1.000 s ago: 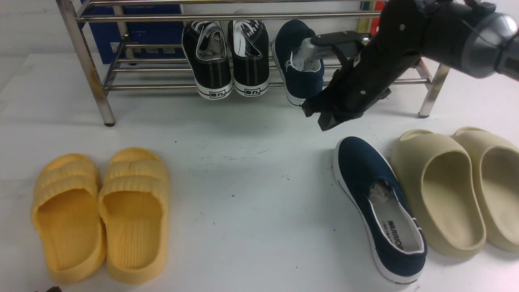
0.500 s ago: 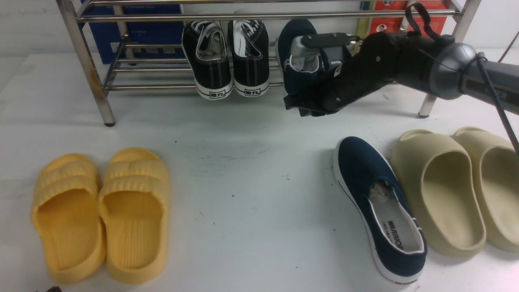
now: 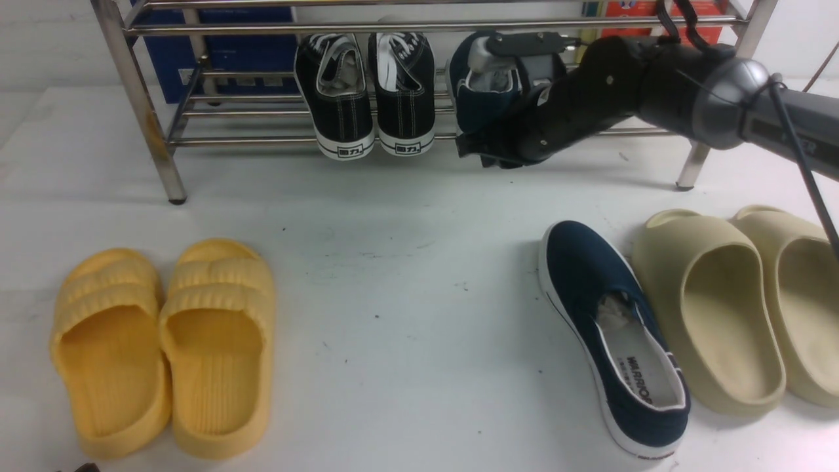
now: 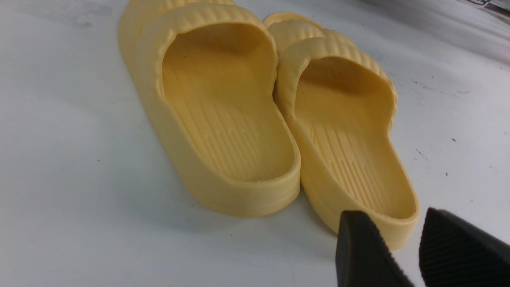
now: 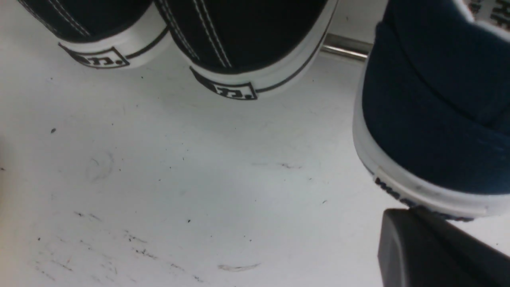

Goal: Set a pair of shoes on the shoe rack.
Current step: Use the right arm to put a shoe into the shoe rack, then use the right arm to grab the shoe closest to it

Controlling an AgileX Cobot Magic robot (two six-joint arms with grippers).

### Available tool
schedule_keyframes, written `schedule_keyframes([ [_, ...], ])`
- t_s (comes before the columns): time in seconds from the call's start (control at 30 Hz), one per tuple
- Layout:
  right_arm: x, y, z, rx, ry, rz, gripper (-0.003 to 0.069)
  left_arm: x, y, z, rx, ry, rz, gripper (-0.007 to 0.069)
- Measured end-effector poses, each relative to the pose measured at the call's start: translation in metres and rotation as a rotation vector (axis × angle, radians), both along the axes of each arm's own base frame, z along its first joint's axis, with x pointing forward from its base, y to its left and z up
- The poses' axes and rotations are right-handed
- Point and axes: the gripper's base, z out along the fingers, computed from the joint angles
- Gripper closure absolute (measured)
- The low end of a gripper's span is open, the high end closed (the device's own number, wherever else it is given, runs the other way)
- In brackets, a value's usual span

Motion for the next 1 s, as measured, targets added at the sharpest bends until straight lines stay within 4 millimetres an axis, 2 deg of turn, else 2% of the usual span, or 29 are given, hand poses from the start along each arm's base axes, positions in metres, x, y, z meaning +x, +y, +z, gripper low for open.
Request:
schedule_keyframes([
  [0.47, 0.001, -0.005, -0.004, -0.056, 0.010, 0.011, 0.0629, 0.000, 0.000, 0.000, 0.000, 0.000, 0.000, 0.0387],
  [0.63, -0.015, -0.010, 0.008, -0.074, 0.146, 0.044, 0.0622, 0.000, 0.000, 0.000, 0.000, 0.001, 0.000, 0.0387],
  [0.83, -0.070, -0.027, 0.067, -0.134, 0.281, 0.142, 0.0622, 0.000, 0.000, 0.000, 0.000, 0.001, 0.000, 0.0387],
  [0.93, -0.103, -0.040, 0.075, -0.155, 0.333, 0.140, 0.0626, 0.000, 0.000, 0.000, 0.000, 0.001, 0.000, 0.0387],
  [1.0, -0.124, -0.046, 0.068, -0.177, 0.385, 0.141, 0.0627, 0.000, 0.000, 0.000, 0.000, 0.001, 0.000, 0.0387],
])
